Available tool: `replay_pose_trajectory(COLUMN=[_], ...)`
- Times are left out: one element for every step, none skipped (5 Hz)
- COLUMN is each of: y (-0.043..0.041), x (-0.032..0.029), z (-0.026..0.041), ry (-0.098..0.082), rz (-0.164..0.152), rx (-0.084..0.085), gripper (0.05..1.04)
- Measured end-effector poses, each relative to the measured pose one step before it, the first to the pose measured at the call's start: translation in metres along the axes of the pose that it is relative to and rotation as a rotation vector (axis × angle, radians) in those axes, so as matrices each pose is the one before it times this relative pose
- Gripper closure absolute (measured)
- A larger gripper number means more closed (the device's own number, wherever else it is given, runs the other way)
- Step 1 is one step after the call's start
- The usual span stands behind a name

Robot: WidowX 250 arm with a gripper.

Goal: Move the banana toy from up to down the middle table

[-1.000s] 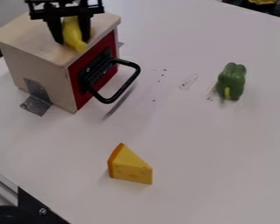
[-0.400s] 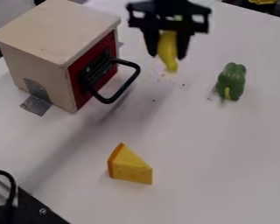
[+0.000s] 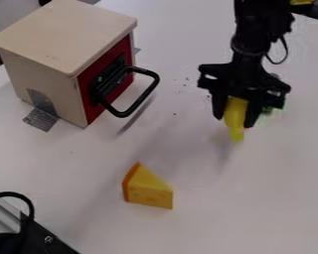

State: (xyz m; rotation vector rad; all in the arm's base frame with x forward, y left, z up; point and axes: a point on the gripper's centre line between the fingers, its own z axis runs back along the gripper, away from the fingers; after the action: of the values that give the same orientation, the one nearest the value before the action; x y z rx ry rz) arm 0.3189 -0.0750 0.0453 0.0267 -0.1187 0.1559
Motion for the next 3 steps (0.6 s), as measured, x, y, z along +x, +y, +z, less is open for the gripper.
replay_pose_trajectory(y=[-0.01039, -0.00489, -0.00053], x=[-0.00624, -0.00383, -0.00463], z=[-0.01347, -0.01417, -0.01146], ry=[-0.0162, 0.0097, 0.0356], rz=[-0.0359, -0.0043, -0.0031], rx=[-0.0052, -0.0073, 0.0044], gripper=[0.539, 0.539, 0.539])
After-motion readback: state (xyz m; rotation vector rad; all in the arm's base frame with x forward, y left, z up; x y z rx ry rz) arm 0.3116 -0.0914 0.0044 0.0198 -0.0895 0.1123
